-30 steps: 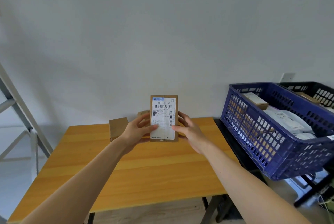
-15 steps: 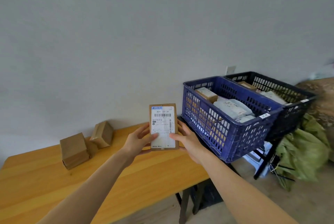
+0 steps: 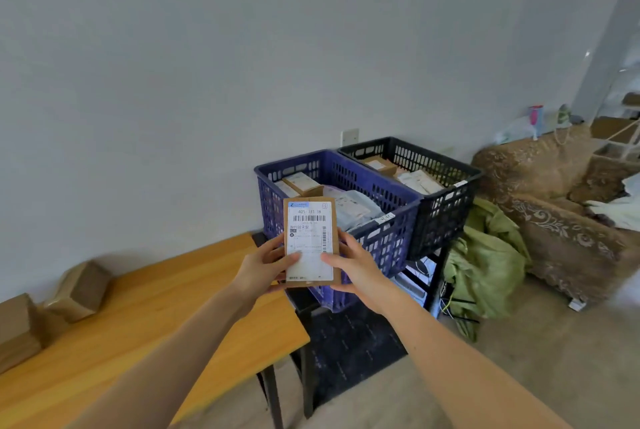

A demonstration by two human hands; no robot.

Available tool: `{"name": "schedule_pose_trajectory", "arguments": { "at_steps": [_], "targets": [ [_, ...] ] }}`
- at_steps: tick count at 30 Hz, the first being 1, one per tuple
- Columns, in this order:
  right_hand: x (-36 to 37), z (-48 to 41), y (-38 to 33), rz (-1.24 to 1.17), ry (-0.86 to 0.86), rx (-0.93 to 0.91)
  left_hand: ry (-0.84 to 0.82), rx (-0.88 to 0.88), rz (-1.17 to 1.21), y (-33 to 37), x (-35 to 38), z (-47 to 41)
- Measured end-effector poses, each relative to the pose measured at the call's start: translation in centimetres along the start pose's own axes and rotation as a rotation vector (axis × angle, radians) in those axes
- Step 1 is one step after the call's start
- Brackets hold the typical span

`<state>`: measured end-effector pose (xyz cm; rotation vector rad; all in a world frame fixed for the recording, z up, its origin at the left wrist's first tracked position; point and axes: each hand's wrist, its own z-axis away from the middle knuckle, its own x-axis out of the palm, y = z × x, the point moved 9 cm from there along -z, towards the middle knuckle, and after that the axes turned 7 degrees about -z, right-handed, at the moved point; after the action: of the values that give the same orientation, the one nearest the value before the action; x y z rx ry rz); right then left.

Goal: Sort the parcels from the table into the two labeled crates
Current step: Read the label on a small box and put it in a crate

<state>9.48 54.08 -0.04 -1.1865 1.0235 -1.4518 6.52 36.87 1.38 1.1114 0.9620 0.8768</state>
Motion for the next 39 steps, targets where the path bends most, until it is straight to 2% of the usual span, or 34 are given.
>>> {"name": "schedule_pose_trajectory", "arguments": {
  "at_steps": [11,16,23,30,34,39],
  "targets": [
    [-16.9,4.1,-1.1,-0.013,0.074,0.038,-0.032,-0.082,0.036,1.8,17.4,-2.2],
    [-23.8,4.6,-1.1,-0.013,0.147,0.059,-0.088,-0.155,-0.041,2.3,24.0,-5.1],
    [-32.6,2.7,-3.7,-0.017,0.255,0.001,-0.189,-0.116,-0.103,4.3,31.4,-11.0],
    [-39.6,-3.4,-8.9,0.026,0.322,-0.015,-0.142,-0.032,-0.069,8.2,36.0,-19.3],
    [-42.3,-8.5,-12.7,0.062,0.303,-0.031,-0.11,-0.008,-0.024,10.7,36.7,-24.3],
    [-44.3,-14.6,-16.4,0.058,0.247,-0.08,-0.064,0.074,-0.086,15.8,36.0,-30.1]
  ]
}}
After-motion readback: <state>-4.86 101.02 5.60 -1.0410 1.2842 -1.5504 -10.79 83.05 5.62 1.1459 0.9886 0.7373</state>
